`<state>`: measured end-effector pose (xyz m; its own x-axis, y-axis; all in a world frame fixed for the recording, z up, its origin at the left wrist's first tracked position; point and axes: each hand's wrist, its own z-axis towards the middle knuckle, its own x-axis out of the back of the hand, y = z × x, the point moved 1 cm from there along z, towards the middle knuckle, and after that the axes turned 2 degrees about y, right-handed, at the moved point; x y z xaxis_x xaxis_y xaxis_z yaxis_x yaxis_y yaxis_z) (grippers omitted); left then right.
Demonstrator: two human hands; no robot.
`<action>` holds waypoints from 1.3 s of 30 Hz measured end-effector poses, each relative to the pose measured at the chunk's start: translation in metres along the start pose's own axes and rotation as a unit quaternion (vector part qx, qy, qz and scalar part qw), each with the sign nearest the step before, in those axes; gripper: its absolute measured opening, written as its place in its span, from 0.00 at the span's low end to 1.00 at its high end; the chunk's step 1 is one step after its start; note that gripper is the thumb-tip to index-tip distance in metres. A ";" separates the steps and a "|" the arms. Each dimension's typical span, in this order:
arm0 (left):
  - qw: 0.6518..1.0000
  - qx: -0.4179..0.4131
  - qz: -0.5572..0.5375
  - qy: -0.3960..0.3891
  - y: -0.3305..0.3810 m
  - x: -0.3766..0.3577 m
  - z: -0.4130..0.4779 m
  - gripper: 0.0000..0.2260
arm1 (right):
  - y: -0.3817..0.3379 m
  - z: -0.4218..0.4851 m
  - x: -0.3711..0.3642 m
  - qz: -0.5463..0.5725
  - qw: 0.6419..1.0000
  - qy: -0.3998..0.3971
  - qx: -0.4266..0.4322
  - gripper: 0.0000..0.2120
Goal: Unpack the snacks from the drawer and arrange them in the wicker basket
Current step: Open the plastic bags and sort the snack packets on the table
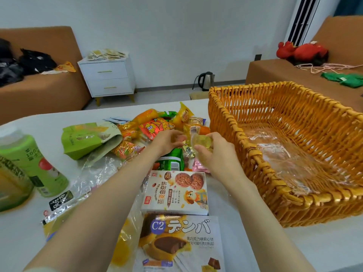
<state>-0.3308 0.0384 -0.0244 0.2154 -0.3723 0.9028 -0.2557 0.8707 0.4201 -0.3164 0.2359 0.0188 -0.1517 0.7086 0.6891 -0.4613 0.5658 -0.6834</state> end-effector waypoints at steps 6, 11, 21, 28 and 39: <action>0.999 0.017 -0.028 0.004 -0.003 -0.001 0.007 0.20 | 0.004 0.003 0.005 0.054 0.999 -0.002 -0.006 0.16; 0.990 0.061 -0.122 0.031 -0.009 -0.002 0.002 0.19 | 0.005 0.000 0.001 0.077 0.997 -0.015 -0.009 0.15; 0.903 0.154 -0.369 0.155 -0.001 0.020 -0.006 0.14 | 0.002 0.000 0.001 0.116 0.993 -0.023 -0.010 0.14; 0.897 0.148 -0.387 0.154 -0.007 0.044 -0.021 0.12 | -0.003 -0.021 0.002 0.133 0.991 -0.023 -0.024 0.15; 0.995 0.000 0.099 -0.027 -0.001 0.021 -0.005 0.14 | -0.012 -0.016 0.009 0.143 0.989 -0.022 -0.004 0.08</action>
<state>-0.3216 0.0308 -0.0063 0.1105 -0.2101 0.9714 -0.2885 0.9285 0.2336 -0.2984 0.2424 0.0295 -0.3137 0.8215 0.4762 -0.3875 0.3471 -0.8541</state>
